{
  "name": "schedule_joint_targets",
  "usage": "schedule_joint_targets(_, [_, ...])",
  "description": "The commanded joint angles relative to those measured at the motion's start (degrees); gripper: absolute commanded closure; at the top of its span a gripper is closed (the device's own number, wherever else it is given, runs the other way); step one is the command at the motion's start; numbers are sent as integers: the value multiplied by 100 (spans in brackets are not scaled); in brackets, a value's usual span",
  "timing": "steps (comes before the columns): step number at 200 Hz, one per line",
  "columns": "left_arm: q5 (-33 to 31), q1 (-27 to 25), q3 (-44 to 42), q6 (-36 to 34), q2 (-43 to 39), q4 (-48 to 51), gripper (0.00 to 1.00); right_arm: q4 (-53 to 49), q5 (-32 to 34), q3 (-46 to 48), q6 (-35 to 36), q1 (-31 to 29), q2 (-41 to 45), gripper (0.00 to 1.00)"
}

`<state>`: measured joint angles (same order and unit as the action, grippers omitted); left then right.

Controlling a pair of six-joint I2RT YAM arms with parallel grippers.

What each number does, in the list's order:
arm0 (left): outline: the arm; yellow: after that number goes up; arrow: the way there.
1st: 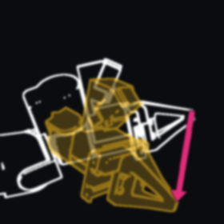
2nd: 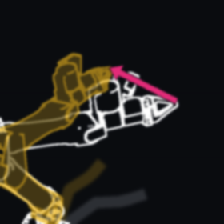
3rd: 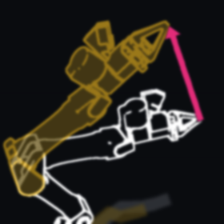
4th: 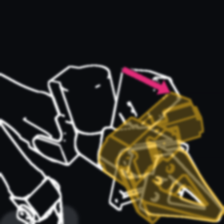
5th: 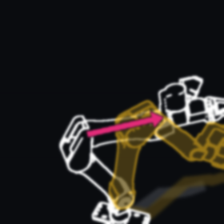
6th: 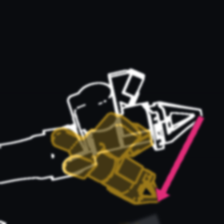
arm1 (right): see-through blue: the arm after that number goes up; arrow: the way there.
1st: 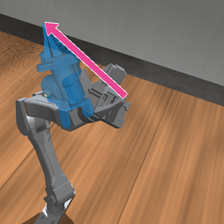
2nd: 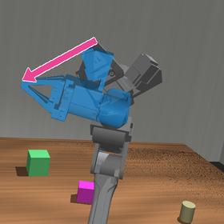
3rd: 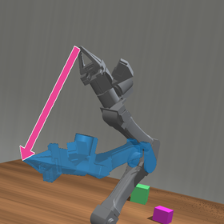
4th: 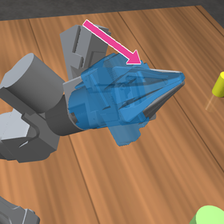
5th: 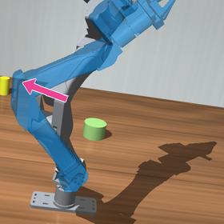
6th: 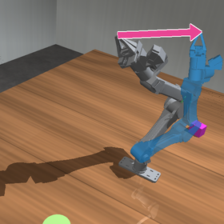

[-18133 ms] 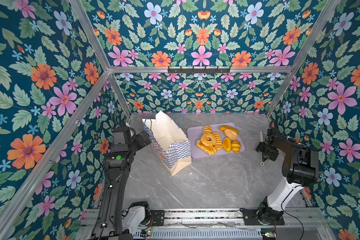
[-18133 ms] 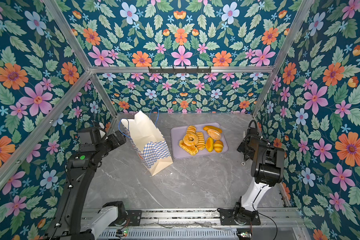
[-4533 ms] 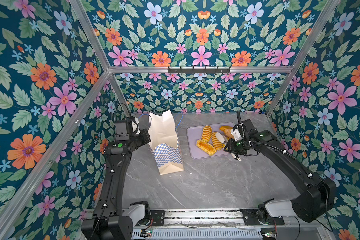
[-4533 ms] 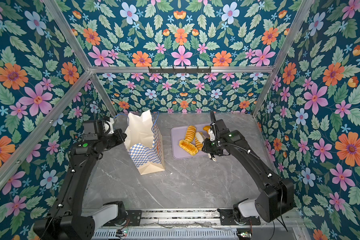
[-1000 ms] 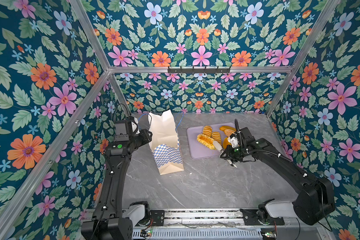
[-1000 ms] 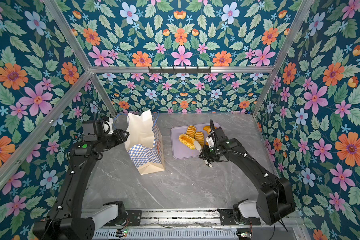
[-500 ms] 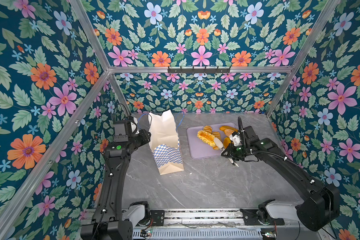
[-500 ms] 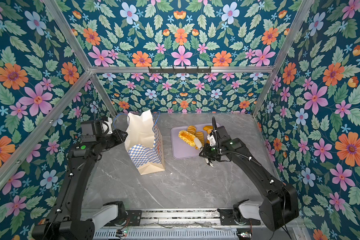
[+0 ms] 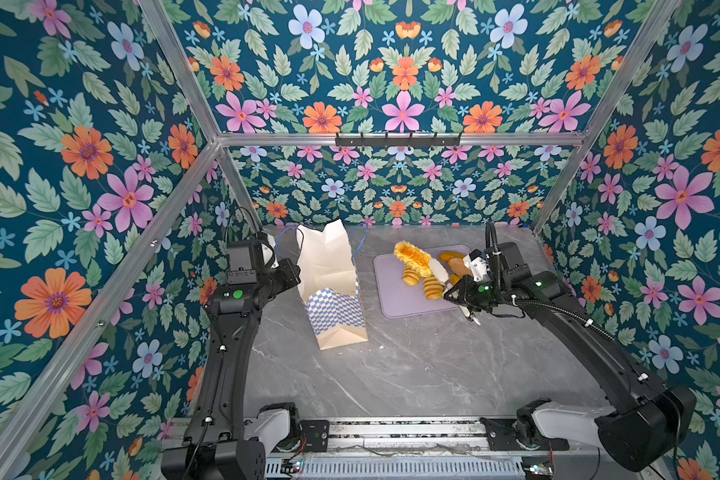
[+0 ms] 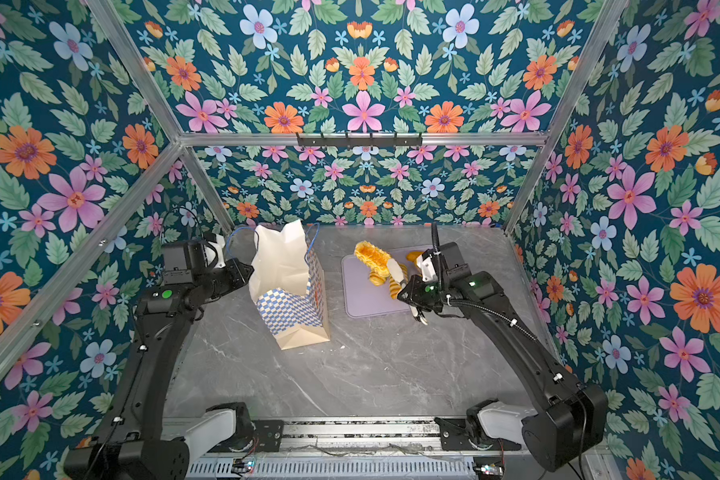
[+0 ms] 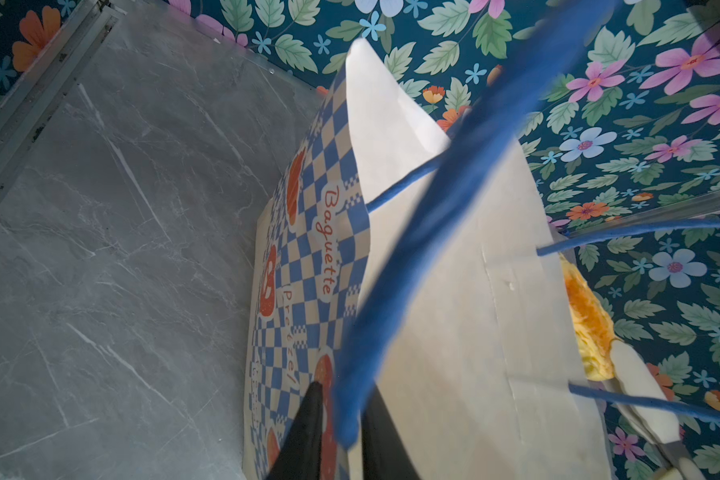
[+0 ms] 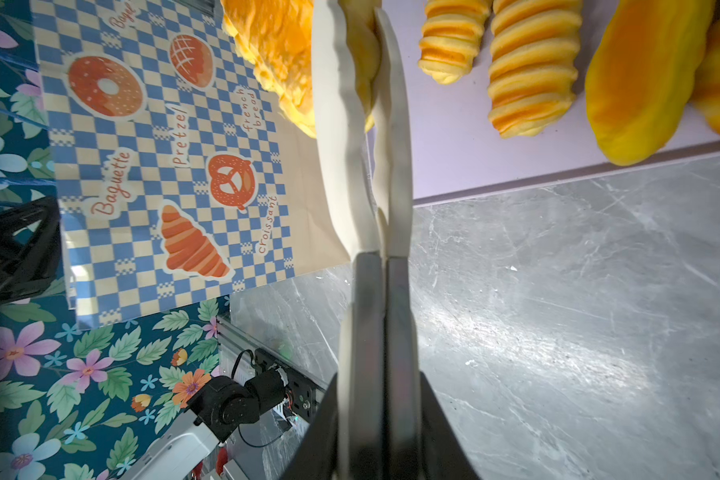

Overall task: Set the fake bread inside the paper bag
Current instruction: 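Lift the twisted bread with the tongs up off the tray, then swing the held bread with the right gripper over the bag opening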

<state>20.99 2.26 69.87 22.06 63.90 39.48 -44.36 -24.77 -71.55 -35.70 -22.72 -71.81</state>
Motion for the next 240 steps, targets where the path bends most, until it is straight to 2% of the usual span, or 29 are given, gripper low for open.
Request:
schedule_joint_targets(1, [43,2,22,-53,10,-35,72,-73,56,-256,37,-4,61,82])
schedule_joint_targets(34, [55,2,18,-42,45,-64,68,-282,100,-747,87,-4,102,82])
schedule_joint_targets(126, [176,1,-52,8,88,-178,89,-363,271,-1975,33,-209,53,82])
schedule_joint_targets(185, [186,2,-111,26,103,-187,92,204,490,-2307,-24,-851,-134,82])
schedule_joint_targets(240, [210,2,-164,61,83,-230,93,223,742,-2914,70,-1451,-569,82])
